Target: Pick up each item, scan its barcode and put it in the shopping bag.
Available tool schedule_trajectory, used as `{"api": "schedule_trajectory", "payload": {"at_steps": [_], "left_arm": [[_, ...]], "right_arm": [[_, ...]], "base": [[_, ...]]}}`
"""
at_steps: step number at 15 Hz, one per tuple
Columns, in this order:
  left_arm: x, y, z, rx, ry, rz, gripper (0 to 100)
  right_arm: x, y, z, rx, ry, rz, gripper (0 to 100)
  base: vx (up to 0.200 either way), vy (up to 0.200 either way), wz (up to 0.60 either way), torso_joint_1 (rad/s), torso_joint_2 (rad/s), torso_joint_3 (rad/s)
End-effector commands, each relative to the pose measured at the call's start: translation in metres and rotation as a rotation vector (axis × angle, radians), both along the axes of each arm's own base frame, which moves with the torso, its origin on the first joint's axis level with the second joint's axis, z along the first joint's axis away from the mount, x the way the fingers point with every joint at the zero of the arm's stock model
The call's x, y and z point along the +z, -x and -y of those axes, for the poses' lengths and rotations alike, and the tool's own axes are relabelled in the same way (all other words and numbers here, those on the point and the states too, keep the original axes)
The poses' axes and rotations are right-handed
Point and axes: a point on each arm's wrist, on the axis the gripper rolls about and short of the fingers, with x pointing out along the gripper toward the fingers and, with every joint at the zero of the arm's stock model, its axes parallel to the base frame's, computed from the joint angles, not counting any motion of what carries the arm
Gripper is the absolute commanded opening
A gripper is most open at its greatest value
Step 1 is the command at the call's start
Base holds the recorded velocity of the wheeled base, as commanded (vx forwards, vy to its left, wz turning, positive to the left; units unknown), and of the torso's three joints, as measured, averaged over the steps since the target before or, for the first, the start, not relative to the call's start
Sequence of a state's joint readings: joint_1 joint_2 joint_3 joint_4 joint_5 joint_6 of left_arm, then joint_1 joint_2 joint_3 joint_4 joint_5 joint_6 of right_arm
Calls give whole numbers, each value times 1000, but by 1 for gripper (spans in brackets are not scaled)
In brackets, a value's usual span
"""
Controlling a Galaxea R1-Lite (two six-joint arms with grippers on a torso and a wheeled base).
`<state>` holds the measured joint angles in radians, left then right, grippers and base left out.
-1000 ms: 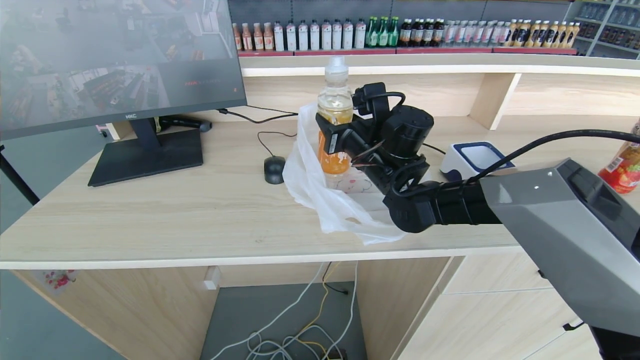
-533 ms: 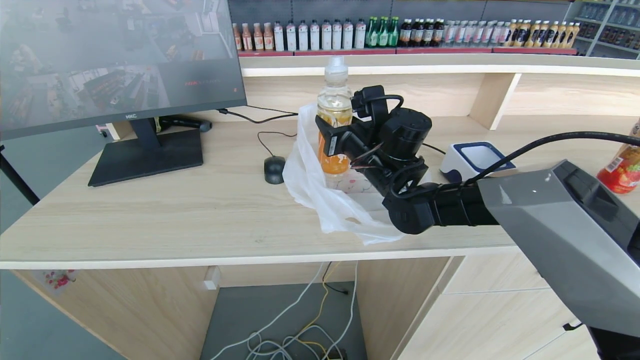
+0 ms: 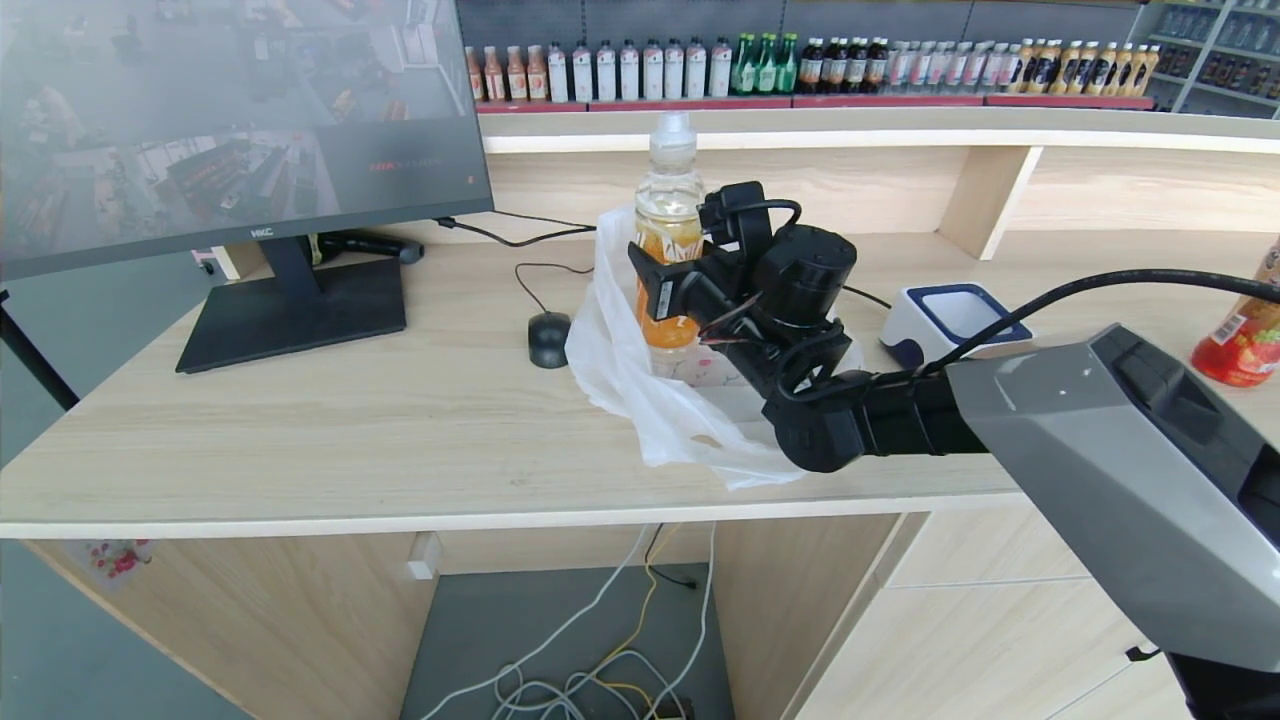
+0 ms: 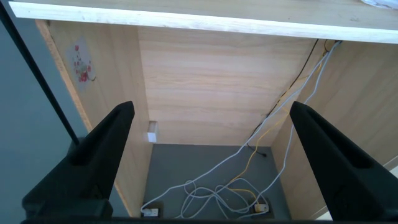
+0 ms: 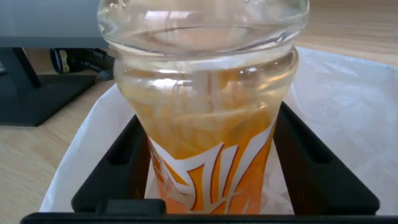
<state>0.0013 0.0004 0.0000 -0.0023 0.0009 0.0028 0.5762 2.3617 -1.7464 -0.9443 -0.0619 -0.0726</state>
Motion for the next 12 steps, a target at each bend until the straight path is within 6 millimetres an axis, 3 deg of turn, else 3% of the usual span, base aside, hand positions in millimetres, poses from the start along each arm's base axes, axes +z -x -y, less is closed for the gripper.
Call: {"api": "schedule_trajectory", "payload": {"at_steps": [1,8,12], "left_arm": [[0,0,0,-1,0,1,100],[0,0,0,1,0,1,100],[0,0,0,1,0,1,100]], "right_arm": [[-1,0,0,3,-2,1,100],[3,2,0,5,-15,21,100],[19,27,11,13,-37,57,100]], "base": [[0,0,0,0,0,0],[0,0,0,0,0,0],[0,0,0,0,0,0]]}}
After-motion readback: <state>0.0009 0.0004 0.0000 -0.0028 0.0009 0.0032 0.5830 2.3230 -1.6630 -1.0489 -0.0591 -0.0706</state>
